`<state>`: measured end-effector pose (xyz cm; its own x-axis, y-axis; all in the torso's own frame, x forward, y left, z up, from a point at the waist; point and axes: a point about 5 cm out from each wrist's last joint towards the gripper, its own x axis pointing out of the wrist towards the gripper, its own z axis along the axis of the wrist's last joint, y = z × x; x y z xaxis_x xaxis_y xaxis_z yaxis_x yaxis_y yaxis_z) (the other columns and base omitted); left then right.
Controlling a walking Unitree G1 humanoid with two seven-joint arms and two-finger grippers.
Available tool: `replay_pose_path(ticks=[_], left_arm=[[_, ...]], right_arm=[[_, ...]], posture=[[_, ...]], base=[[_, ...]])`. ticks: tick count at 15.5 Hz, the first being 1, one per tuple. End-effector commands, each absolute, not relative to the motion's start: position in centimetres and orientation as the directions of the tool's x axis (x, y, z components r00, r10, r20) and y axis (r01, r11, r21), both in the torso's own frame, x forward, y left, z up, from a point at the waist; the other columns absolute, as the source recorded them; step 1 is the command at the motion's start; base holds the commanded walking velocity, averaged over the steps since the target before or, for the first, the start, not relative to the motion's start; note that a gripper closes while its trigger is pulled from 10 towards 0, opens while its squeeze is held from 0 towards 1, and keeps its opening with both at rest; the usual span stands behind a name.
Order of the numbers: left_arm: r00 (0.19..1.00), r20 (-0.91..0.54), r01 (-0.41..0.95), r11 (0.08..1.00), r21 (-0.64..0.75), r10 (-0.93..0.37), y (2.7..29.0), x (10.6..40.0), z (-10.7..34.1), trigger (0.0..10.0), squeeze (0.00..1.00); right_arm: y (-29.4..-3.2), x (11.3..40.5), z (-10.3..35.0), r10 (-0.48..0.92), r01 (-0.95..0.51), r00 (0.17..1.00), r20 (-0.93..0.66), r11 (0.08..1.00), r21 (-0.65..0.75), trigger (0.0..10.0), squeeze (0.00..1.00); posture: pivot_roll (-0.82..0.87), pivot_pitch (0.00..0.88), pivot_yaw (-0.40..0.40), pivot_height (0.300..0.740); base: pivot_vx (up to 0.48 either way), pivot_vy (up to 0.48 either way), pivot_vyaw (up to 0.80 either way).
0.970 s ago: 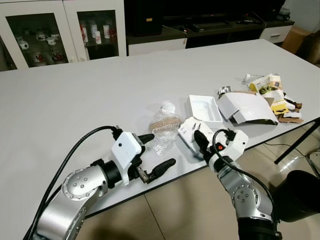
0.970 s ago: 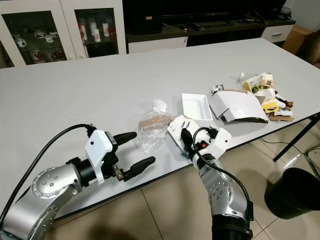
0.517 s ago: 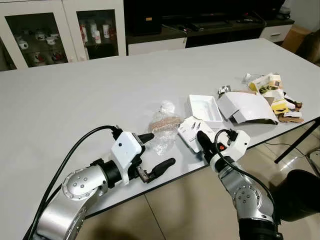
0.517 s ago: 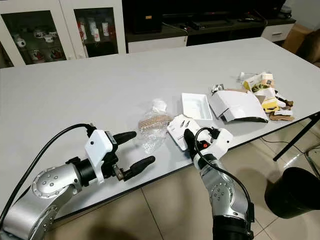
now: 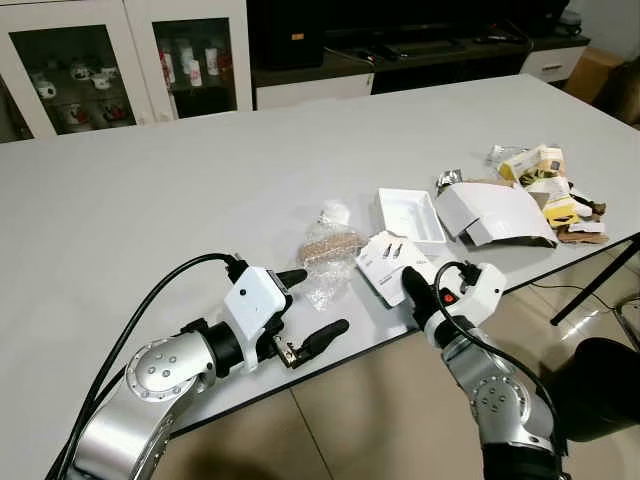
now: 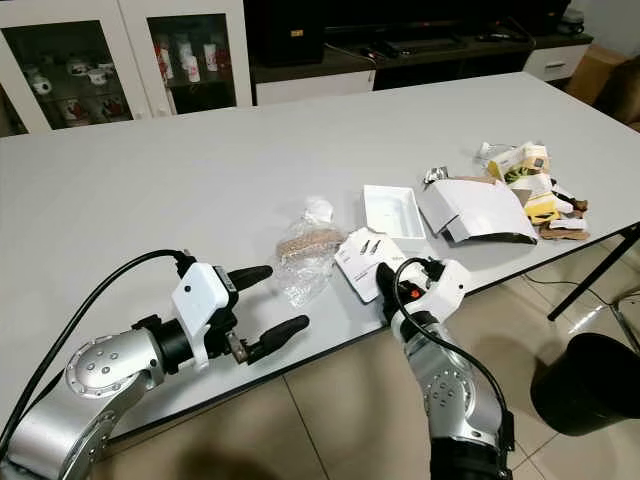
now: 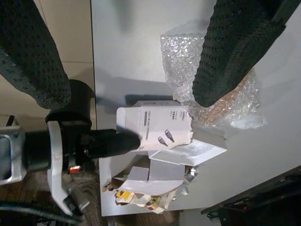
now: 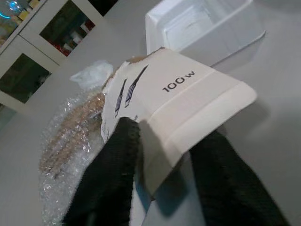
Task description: Picking trash to rubbish bin
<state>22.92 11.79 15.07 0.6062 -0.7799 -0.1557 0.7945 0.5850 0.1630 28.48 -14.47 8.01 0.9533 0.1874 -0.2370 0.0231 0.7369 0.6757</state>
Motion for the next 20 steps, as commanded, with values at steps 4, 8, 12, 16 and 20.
replay_pose_path(ticks=[4,8,12,16,20], left_arm=[[0.617,-0.161,0.786,0.592,0.175,-0.771,11.8,23.3,15.0,10.0,0.0],[0.654,-0.146,0.756,0.64,0.137,-0.742,12.0,24.0,15.0,10.0,0.0],[0.759,-0.153,0.65,0.752,0.114,-0.633,12.8,25.7,14.2,10.0,1.0],[0.813,-0.23,0.562,0.824,0.069,-0.535,12.0,28.3,12.0,10.0,1.0],[0.833,-0.244,0.495,0.866,-0.074,-0.497,9.8,30.8,10.7,10.0,1.0]], right_arm=[[-13.7,27.5,8.6,0.212,-0.022,0.958,-0.194,0.726,0.687,0.0,0.0],[-14.4,27.2,11.0,0.227,-0.124,0.968,-0.104,0.798,0.589,0.0,0.0],[-15.3,27.1,15.0,0.204,-0.196,0.978,0.04,0.845,0.497,0.0,0.0],[-16.2,27.1,17.0,0.177,-0.203,0.979,0.102,0.885,0.418,0.0,0.0],[-16.8,26.6,18.3,0.196,-0.226,0.972,0.127,0.928,0.296,0.0,0.0]], posture=[[0.0,0.0,-0.048,0.74],[-0.01,0.0,-0.038,0.74],[-0.03,0.0,-0.031,0.74],[-0.07,0.0,-0.024,0.74],[-0.11,0.0,-0.001,0.74]], base=[[0.0,0.0,0.0],[0.0,0.0,0.0],[0.0,0.0,0.0],[0.0,0.0,0.0],[0.0,0.0,0.0]])
